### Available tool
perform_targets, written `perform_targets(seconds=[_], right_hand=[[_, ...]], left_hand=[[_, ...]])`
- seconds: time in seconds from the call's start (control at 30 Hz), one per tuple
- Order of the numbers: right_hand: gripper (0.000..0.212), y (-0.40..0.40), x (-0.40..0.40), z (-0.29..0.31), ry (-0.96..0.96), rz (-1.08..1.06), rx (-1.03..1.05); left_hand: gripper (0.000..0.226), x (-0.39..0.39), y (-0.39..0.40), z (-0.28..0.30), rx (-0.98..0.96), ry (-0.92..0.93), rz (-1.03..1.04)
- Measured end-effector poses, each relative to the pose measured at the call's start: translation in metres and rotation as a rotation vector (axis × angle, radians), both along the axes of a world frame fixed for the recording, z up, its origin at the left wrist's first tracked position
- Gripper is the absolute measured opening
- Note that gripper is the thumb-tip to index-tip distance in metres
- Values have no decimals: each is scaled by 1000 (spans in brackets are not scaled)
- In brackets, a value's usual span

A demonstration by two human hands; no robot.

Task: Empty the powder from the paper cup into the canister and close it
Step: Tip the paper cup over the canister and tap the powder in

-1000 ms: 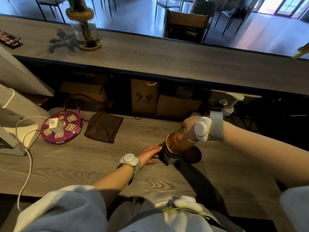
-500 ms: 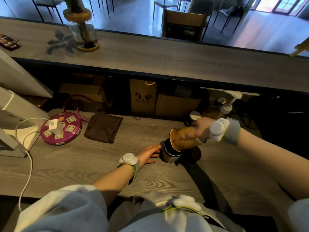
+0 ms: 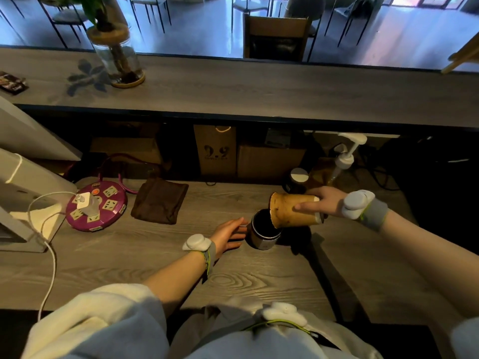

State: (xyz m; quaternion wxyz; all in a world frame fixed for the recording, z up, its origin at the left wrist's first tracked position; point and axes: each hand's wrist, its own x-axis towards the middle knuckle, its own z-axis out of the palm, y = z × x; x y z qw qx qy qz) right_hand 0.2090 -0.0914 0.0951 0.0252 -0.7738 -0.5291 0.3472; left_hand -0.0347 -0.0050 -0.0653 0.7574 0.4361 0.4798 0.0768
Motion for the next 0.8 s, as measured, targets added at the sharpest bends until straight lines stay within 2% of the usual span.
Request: perform_targets(seconds=[0.13, 0.23, 0.53, 0.7, 0.8], right_hand=[[51, -10, 4, -6, 75, -12, 54], [49, -17, 7, -15, 200, -65, 105], [62, -23, -10, -58, 383, -121, 290], [63, -8, -24, -65, 417, -211, 433], [60, 2, -34, -62, 520, -304, 506]], left_hand=[[37, -5, -1, 0, -3, -1, 9], [43, -9, -2, 0, 0, -2, 7], [40, -13, 3, 11, 34, 30, 32], [38, -12, 15, 26, 33, -66, 138], [32, -10, 21, 35, 51, -129, 199]])
